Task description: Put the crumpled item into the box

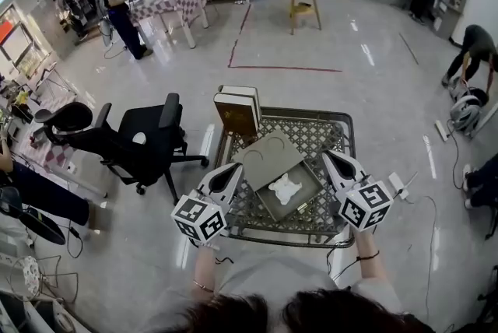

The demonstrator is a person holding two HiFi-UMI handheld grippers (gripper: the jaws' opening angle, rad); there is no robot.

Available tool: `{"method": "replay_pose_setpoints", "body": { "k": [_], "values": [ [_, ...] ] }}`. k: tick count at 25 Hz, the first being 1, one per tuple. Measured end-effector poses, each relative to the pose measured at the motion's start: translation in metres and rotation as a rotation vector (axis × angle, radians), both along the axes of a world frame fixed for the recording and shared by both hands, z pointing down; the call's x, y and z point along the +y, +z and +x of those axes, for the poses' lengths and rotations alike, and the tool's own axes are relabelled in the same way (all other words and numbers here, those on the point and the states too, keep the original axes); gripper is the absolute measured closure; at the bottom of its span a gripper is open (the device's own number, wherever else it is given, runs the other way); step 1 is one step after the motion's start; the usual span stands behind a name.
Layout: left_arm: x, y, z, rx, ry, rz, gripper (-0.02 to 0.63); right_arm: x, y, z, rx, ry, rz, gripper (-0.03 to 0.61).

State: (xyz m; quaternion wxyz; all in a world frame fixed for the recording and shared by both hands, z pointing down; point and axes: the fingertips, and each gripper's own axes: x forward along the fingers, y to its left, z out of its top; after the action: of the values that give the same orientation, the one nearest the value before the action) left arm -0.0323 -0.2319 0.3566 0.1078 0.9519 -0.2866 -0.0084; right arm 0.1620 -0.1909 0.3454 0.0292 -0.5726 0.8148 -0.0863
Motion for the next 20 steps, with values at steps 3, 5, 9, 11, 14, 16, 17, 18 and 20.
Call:
{"method": "replay_pose_setpoints", "body": {
  "k": [3,5,9,11,14,16,17,18,20],
  "values": [
    [0.002,-0.009,-0.007,0.009,-0.023,0.020,0.597,0.007,-0.012,0.007,-0.003,0.037,0.025,0.557],
    [0.002,-0.016,-0.010,0.023,-0.041,0.037,0.597,0.010,-0.019,0.011,-0.006,0.052,0.044,0.557],
    [0.004,-0.029,-0.018,0.050,-0.058,0.071,0.597,0.014,-0.030,0.016,-0.001,0.058,0.073,0.557],
    [0.006,-0.033,-0.022,0.058,-0.072,0.086,0.597,0.017,-0.033,0.020,-0.001,0.064,0.084,0.557],
    [0.005,-0.039,-0.028,0.067,-0.092,0.104,0.597,0.019,-0.036,0.026,0.011,0.089,0.098,0.557],
    [0.005,-0.042,-0.031,0.070,-0.103,0.110,0.597,0.020,-0.038,0.029,0.014,0.102,0.107,0.557],
    [0.005,-0.043,-0.033,0.069,-0.105,0.114,0.597,0.020,-0.039,0.029,0.014,0.107,0.110,0.557],
    [0.004,-0.043,-0.033,0.069,-0.105,0.117,0.597,0.019,-0.040,0.030,0.014,0.110,0.113,0.557],
    [0.003,-0.045,-0.031,0.072,-0.107,0.119,0.597,0.017,-0.042,0.034,0.020,0.112,0.119,0.557]
  ]
}}
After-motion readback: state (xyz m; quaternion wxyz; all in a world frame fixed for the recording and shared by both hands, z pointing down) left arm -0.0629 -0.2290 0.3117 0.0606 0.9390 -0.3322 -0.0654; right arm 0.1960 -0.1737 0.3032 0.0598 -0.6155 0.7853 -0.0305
